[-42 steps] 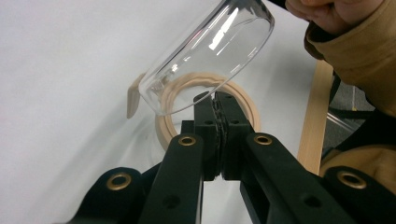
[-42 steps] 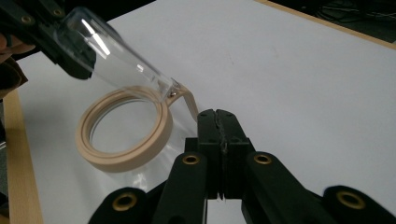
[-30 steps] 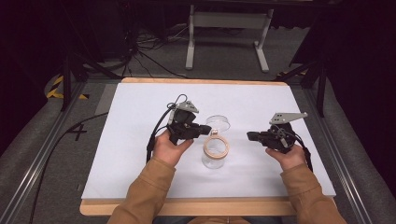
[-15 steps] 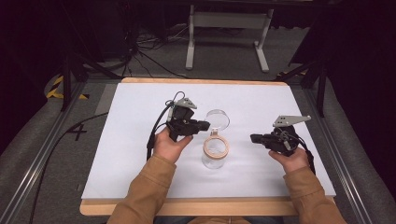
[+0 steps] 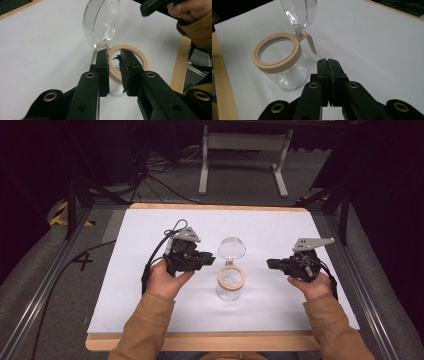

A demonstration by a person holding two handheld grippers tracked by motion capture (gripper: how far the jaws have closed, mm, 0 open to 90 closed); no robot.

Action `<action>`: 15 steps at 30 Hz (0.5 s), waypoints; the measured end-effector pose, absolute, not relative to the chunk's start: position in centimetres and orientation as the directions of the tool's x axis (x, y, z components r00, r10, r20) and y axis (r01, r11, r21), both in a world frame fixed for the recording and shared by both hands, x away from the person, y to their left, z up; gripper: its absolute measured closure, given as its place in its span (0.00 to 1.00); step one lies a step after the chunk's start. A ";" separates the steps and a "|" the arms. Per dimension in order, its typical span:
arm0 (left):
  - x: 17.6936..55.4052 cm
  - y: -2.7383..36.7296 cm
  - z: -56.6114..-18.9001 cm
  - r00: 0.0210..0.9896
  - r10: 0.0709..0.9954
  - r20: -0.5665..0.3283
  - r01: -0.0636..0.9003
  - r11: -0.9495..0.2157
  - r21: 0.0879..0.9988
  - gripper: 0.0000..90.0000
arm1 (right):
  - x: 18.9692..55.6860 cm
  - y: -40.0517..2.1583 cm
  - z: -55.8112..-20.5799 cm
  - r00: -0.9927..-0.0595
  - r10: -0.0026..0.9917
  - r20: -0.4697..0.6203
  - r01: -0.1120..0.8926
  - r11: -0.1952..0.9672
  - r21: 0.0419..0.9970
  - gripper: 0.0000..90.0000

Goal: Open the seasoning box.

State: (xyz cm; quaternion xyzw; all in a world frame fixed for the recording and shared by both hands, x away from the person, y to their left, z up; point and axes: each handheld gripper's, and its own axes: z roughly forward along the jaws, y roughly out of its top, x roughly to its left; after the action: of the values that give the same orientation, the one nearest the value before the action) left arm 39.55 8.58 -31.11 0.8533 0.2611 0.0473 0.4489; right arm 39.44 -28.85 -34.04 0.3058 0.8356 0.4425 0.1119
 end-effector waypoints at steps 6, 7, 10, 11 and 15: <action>39.2 11.8 -31.3 0.822 0.543 -0.171 0.452 -0.441 0.775 0.82 | 40.4 -29.3 -33.1 -0.784 0.615 0.083 0.404 0.403 0.821 0.98; 39.1 12.2 -31.4 0.815 0.550 -0.184 0.467 -0.435 0.769 0.82 | 40.6 -29.4 -33.0 -0.783 0.617 0.080 0.400 0.402 0.823 0.98; 39.1 13.1 -31.7 0.799 0.574 -0.181 0.480 -0.427 0.766 0.81 | 41.0 -29.5 -32.8 -0.781 0.620 0.081 0.400 0.396 0.826 0.98; 39.1 13.5 -31.8 0.790 0.584 -0.186 0.493 -0.425 0.759 0.81 | 41.1 -29.6 -32.7 -0.780 0.620 0.082 0.401 0.395 0.826 0.97; 39.3 15.1 -32.5 0.759 0.620 -0.199 0.529 -0.408 0.744 0.80 | 41.8 -30.1 -32.6 -0.764 0.639 0.083 0.416 0.390 0.822 0.97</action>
State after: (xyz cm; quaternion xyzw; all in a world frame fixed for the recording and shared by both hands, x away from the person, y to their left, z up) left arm 39.30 15.13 -32.47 0.8373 0.3431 0.0539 0.4222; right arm 41.81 -30.09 -32.59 0.3199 0.8244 0.4500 0.1242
